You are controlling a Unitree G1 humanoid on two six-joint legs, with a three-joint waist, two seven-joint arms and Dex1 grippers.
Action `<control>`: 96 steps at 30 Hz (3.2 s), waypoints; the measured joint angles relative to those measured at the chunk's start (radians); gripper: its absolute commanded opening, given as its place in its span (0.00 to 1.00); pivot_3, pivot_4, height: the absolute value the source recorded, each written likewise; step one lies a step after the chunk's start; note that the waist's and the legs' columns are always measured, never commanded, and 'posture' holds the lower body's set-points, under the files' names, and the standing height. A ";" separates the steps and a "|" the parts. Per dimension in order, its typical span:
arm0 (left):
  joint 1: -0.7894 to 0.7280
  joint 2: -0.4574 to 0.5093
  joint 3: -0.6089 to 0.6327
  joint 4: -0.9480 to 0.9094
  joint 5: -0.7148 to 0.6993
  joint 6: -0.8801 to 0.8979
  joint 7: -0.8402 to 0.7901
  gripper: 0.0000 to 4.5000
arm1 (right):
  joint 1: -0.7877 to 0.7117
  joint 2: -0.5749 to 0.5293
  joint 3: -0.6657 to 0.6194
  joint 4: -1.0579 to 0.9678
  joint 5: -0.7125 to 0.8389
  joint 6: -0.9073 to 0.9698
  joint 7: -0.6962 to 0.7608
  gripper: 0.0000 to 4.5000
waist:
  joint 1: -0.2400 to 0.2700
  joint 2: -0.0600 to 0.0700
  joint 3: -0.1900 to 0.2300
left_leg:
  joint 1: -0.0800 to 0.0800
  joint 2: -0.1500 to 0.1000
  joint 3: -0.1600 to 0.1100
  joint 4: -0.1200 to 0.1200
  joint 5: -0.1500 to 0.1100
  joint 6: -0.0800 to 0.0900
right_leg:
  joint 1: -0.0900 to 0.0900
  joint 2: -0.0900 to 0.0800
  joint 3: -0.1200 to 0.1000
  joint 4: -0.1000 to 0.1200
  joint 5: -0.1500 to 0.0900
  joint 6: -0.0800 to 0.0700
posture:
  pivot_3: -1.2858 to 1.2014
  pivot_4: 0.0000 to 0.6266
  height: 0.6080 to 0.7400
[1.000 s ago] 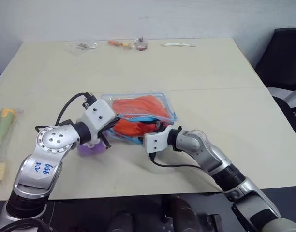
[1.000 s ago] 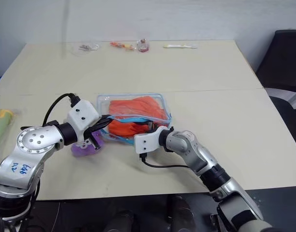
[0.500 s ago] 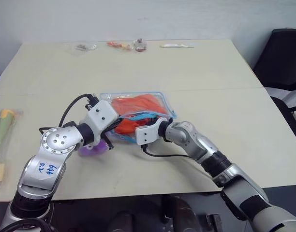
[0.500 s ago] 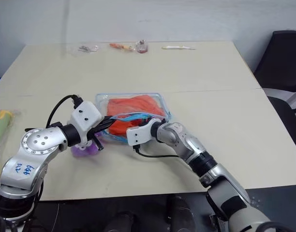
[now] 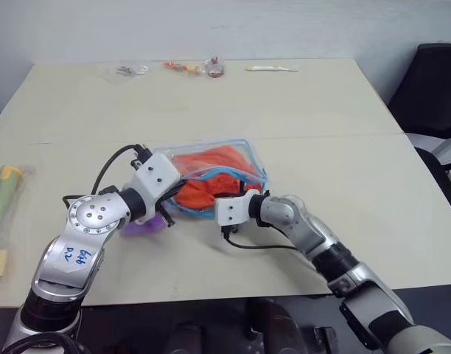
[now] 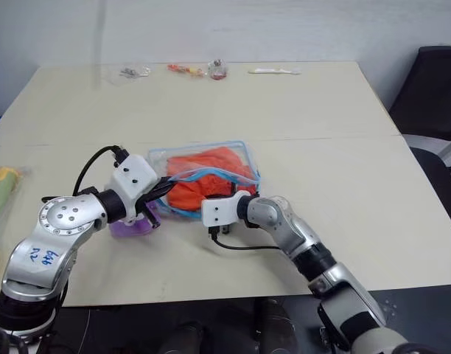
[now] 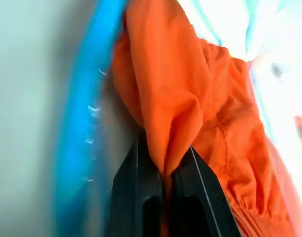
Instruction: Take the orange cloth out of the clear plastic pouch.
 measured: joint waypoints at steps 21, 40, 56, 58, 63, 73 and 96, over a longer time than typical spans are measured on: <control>-0.265 -0.328 0.016 0.142 -0.014 0.067 0.169 0.00 | 0.071 -0.225 -0.099 -0.369 0.612 0.413 0.492 0.00 | 0.013 -0.001 0.001 | 0.000 -0.001 0.001 0.001 0.000 0.001 | 0.000 -0.001 -0.002 0.001 0.001 0.001 | 0.52 0.24 1.00; -0.286 -0.293 -0.009 0.206 -0.016 0.109 0.171 0.00 | 0.075 -0.255 -0.035 -0.336 0.470 0.198 0.600 0.00 | 0.011 -0.001 0.001 | 0.001 -0.001 0.002 0.001 0.000 0.001 | 0.000 0.000 -0.001 0.001 0.001 0.001 | 0.52 0.24 1.00; -0.154 -0.173 -0.056 0.182 -0.038 0.096 0.104 0.00 | 0.076 -0.447 -0.217 -0.441 0.679 0.329 0.632 0.00 | 0.011 -0.001 0.001 | 0.001 0.000 0.002 0.001 0.000 0.001 | -0.001 -0.001 -0.001 0.001 0.001 0.001 | 0.52 0.24 1.00; -0.119 -0.147 -0.069 0.176 -0.037 0.096 0.087 0.00 | 0.046 -0.499 -0.291 -0.478 0.761 0.408 0.633 0.00 | 0.014 -0.001 0.001 | 0.001 0.000 0.001 0.001 0.000 0.001 | 0.000 -0.001 -0.001 0.000 0.001 0.001 | 0.52 0.24 1.00; -0.063 -0.110 -0.077 0.131 -0.038 0.096 0.071 0.10 | -0.058 -0.594 -0.443 -0.484 0.929 0.589 0.618 0.00 | 0.029 -0.001 0.001 | 0.000 -0.001 0.002 0.001 0.000 0.001 | 0.000 -0.002 -0.001 0.000 0.001 0.001 | 0.52 0.24 1.00; -0.045 -0.068 0.022 -0.017 -0.149 0.203 -0.004 0.80 | -0.194 -0.640 -0.484 0.064 0.593 0.247 0.537 0.00 | 0.032 -0.001 0.001 | -0.003 -0.001 0.004 0.000 0.000 0.001 | -0.002 -0.001 -0.001 0.000 0.001 0.001 | 0.52 0.24 1.00; -0.005 0.180 0.245 0.003 -0.428 0.129 -0.232 0.93 | -0.134 -0.688 -0.597 0.116 0.626 0.323 0.480 0.00 | 0.032 0.000 0.002 | -0.004 -0.001 0.003 0.001 0.001 0.000 | -0.002 0.000 -0.001 -0.001 0.001 0.002 | 0.52 0.24 1.00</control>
